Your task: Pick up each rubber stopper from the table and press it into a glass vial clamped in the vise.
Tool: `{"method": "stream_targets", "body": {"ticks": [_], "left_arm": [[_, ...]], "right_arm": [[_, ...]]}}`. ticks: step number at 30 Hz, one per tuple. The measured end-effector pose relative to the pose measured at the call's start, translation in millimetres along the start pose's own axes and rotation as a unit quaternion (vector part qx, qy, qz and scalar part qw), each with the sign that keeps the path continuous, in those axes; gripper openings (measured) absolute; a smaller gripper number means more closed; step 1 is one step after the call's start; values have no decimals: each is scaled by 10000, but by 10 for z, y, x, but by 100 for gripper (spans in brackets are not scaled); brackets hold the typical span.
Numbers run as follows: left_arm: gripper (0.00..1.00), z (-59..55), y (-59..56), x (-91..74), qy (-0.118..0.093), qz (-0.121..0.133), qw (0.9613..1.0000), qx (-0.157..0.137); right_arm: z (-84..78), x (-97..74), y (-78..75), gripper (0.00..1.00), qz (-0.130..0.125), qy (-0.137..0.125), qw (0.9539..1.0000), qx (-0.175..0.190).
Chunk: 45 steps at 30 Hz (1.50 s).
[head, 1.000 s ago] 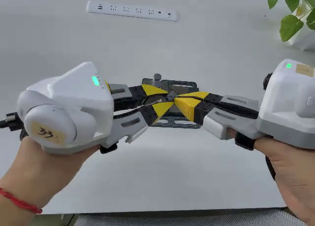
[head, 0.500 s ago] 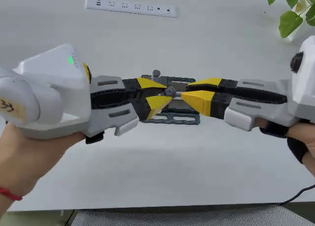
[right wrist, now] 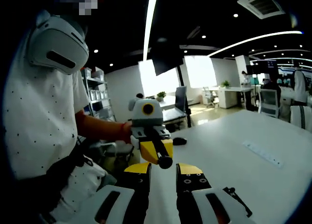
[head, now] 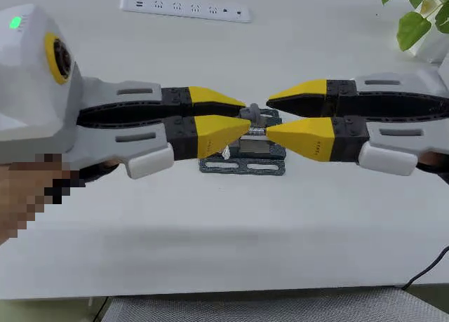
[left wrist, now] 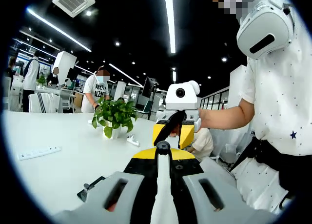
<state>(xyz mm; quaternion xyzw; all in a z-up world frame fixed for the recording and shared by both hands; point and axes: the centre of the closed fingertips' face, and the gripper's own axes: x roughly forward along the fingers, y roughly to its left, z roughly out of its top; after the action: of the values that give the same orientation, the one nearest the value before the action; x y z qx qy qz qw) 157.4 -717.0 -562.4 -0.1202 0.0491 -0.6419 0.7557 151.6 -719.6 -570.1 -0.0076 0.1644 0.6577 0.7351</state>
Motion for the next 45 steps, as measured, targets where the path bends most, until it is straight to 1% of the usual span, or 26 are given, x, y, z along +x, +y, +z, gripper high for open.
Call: {"method": "stream_targets", "body": {"ticks": [2, 4, 7, 9, 11, 13, 17, 18, 25, 28, 29, 34, 42, 45], "left_arm": [[4, 32, -46, 8, -57, -116, 9999, -35], [4, 47, -60, 8, -84, -157, 9998, -80], [4, 84, -97, 6, -182, -267, 9993, -167], [4, 114, -123, 10, -244, -325, 9989, -220], [4, 125, -148, 13, -262, -386, 9986, -254], [4, 126, -169, 16, -261, -438, 9983, -293], [4, 144, -189, 17, -301, -485, 9978, -335], [4, 159, -195, 18, -335, -509, 9976, -338], [4, 174, -226, 12, -377, -595, 9967, -413], [4, 181, -228, 10, -396, -612, 9964, -435], [4, 182, -225, 10, -397, -610, 9964, -439], [4, 185, -224, 9, -405, -632, 9961, -474], [4, 190, -248, -6, -435, -746, 9944, -607], [4, 212, -260, -17, -490, -814, 9931, -693]], "right_arm": [[24, 5, 20, 16, 48, -46, 10000, -47], [52, 13, 52, 15, 118, -94, 9999, -50], [77, 9, 83, 13, 190, -142, 9997, -75], [104, 4, 114, 12, 256, -210, 9994, -59], [133, -5, 144, 11, 329, -286, 9990, -33], [171, -17, 149, 10, 354, -395, 9986, 35], [187, -70, 112, 7, 407, -475, 9980, 48], [189, -69, 113, 7, 407, -478, 9980, 50], [213, -29, 211, 8, 488, -479, 9977, 25], [212, -27, 222, 8, 498, -466, 9977, 31], [214, -28, 218, 8, 488, -469, 9977, -20], [217, -23, 228, 8, 506, -462, 9976, 19], [217, -23, 260, 7, 570, -434, 9974, -66], [234, -29, 272, 7, 611, -471, 9970, -93]]}}
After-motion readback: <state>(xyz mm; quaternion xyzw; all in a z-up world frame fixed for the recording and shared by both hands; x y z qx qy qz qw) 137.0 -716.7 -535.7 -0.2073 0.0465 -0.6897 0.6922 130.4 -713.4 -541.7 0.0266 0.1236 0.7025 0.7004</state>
